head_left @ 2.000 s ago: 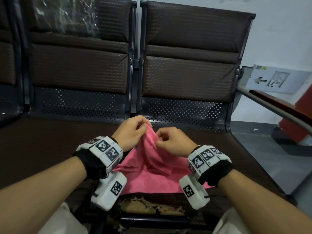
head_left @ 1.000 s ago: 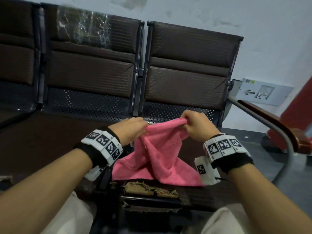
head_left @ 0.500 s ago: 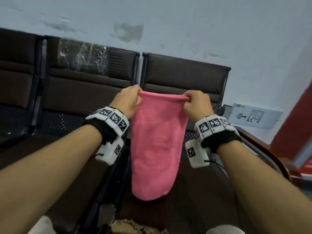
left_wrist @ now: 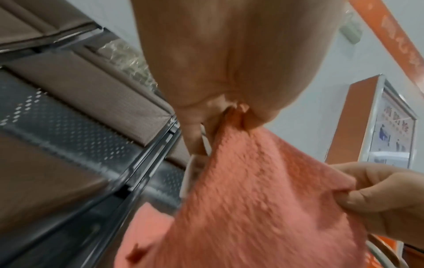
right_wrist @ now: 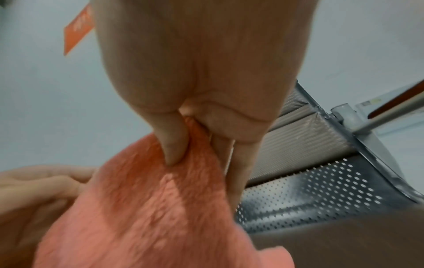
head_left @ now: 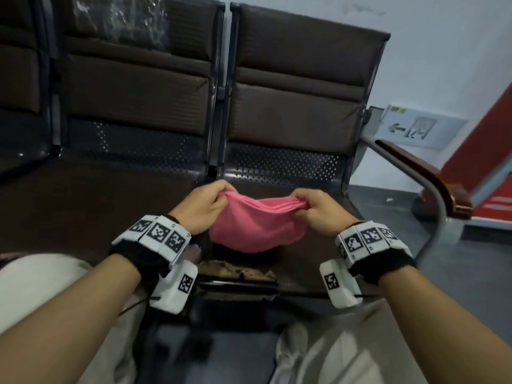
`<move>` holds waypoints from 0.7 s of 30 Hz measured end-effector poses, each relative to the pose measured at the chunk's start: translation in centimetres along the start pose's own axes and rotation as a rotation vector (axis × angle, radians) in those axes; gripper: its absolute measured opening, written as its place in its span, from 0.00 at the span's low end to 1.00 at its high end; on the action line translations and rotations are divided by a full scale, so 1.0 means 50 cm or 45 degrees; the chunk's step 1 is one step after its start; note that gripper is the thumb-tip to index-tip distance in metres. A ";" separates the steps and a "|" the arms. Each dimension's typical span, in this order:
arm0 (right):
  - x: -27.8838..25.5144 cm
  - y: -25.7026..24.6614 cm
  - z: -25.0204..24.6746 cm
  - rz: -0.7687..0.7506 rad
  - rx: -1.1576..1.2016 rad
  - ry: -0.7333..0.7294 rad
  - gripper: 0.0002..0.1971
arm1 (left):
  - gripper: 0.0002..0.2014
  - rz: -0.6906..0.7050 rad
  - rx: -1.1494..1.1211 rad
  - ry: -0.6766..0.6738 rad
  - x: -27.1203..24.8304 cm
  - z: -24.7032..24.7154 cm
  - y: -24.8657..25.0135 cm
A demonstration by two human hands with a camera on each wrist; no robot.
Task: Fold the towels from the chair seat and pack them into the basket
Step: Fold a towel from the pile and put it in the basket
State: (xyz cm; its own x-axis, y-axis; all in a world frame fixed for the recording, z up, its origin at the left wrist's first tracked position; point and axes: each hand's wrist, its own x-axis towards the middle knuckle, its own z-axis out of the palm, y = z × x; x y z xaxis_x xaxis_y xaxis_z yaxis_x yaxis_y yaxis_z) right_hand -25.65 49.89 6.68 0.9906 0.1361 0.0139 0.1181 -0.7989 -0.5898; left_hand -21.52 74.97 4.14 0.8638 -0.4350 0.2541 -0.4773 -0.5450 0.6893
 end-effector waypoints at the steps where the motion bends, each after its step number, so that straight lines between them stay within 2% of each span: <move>1: -0.017 0.010 0.016 0.023 -0.021 -0.103 0.11 | 0.12 -0.041 0.010 -0.111 -0.024 0.019 -0.013; 3: -0.038 0.032 0.048 0.064 -0.073 -0.223 0.08 | 0.11 -0.122 0.019 -0.281 -0.057 0.054 -0.037; 5: -0.044 0.057 0.073 0.099 -0.080 -0.252 0.07 | 0.11 -0.182 -0.013 -0.337 -0.069 0.079 -0.057; 9: -0.012 0.100 0.095 0.160 -0.052 -0.166 0.07 | 0.10 -0.279 -0.071 -0.261 -0.037 0.088 -0.087; 14: 0.089 0.134 0.081 0.170 0.010 -0.014 0.08 | 0.07 -0.258 -0.045 -0.175 0.082 0.083 -0.118; 19: 0.192 0.166 0.090 0.221 -0.050 0.001 0.10 | 0.07 -0.287 0.076 -0.166 0.187 0.100 -0.170; 21: 0.207 0.179 0.104 0.295 -0.074 -0.062 0.16 | 0.09 -0.348 0.143 -0.228 0.204 0.113 -0.188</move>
State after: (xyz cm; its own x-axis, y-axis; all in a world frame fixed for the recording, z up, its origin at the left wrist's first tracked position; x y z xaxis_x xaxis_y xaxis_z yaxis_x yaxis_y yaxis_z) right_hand -14.68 47.18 -2.65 0.9873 -0.0278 -0.1563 -0.1069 -0.8444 -0.5249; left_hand -9.12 71.61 -3.59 0.9249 -0.3756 -0.0595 -0.2557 -0.7301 0.6336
